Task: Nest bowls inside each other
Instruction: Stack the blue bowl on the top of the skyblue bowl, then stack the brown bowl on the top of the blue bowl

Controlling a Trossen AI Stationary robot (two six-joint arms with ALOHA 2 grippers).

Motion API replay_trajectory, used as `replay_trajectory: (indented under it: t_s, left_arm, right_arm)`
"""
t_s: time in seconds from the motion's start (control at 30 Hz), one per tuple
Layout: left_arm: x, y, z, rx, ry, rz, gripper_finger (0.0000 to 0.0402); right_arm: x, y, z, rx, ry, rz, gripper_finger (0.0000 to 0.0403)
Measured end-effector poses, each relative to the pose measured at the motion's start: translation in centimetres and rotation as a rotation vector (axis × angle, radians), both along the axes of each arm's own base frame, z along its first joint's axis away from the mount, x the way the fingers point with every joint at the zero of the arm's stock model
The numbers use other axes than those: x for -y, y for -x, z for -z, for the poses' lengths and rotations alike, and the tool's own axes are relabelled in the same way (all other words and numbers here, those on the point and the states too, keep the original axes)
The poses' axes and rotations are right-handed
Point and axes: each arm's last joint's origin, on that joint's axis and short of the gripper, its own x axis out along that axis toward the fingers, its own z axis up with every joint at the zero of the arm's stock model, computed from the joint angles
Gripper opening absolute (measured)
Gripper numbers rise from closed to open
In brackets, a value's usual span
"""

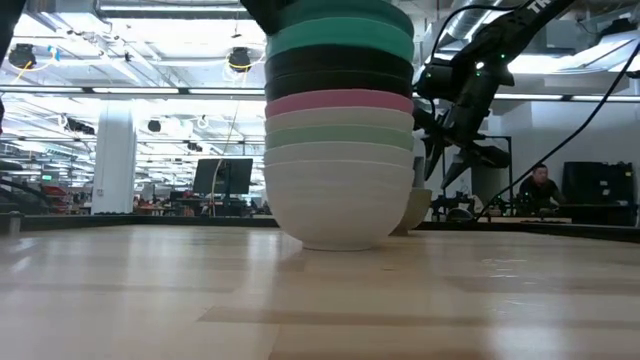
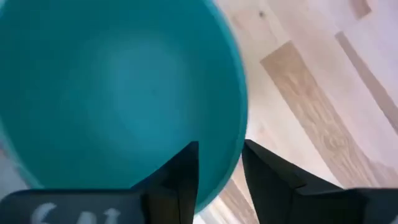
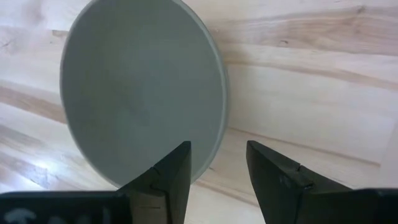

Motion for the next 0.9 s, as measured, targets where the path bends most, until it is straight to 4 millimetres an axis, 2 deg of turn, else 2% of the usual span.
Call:
replay_trajectory:
  t_s: [0.17, 0.4, 0.5, 0.7, 0.9]
  left_arm:
    - [0.2, 0.4, -1.5, 0.039, 0.007, -0.017, 0.0128]
    - [-0.4, 1.2, -6.1, 0.177, 0.051, -0.037, 0.0139]
    - [-0.8, 1.6, -7.3, 0.206, 0.064, -0.057, 0.014]
    - [-0.9, 2.1, -8.2, 0.219, 0.069, -0.087, 0.014]
    - [-1.0, 2.0, -8.1, 0.216, 0.049, -0.102, 0.014]
  right_arm:
    - [0.0, 0.0, 0.0, 0.0, 0.001, 0.0, 0.0177]
    - [0.0, 0.0, 0.0, -0.004, 0.007, 0.004, 0.0177]
    - [0.1, 0.0, 0.0, -0.008, 0.021, 0.011, 0.0177]
    - [0.3, 0.0, 0.0, -0.016, 0.035, 0.031, 0.0177]
    - [0.2, -1.7, 1.4, -0.004, 0.025, 0.047, 0.0179]
